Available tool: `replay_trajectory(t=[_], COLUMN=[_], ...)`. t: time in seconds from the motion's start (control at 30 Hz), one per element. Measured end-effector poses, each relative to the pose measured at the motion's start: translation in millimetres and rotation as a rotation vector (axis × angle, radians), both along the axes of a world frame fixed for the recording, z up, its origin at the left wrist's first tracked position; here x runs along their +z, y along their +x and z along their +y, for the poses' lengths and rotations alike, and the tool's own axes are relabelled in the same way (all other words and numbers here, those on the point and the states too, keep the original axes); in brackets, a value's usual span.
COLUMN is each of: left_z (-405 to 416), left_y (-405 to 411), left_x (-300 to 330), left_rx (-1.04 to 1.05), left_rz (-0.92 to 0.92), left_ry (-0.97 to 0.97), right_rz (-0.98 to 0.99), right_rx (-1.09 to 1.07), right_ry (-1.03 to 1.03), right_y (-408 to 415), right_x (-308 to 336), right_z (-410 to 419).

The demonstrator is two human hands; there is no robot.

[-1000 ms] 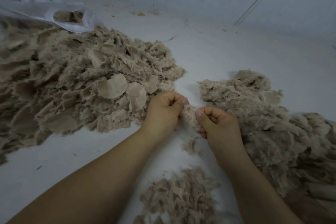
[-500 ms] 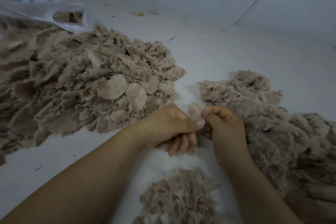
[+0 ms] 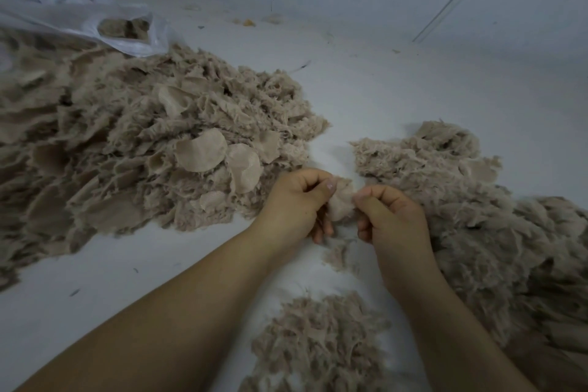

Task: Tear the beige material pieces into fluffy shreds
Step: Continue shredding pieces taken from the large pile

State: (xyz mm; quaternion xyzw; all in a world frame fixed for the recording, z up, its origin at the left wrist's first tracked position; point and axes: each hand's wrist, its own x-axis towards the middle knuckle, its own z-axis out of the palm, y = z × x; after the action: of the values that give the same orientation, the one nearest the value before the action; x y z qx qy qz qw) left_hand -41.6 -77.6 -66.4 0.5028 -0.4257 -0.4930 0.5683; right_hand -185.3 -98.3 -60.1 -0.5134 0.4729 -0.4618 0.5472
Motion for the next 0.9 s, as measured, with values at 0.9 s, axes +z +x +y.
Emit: replay_trajectory(t=[0.9], left_z=[-2.3], left_y=[-4.8], left_x=[3.9], left_rx=[-0.017], left_rz=[-0.092], left_ry=[0.070], right_rz=[-0.092], right_rx=[0.001], right_ry=[-0.044], right_y=[0.5], right_x=[-0.5], right_z=[2.6])
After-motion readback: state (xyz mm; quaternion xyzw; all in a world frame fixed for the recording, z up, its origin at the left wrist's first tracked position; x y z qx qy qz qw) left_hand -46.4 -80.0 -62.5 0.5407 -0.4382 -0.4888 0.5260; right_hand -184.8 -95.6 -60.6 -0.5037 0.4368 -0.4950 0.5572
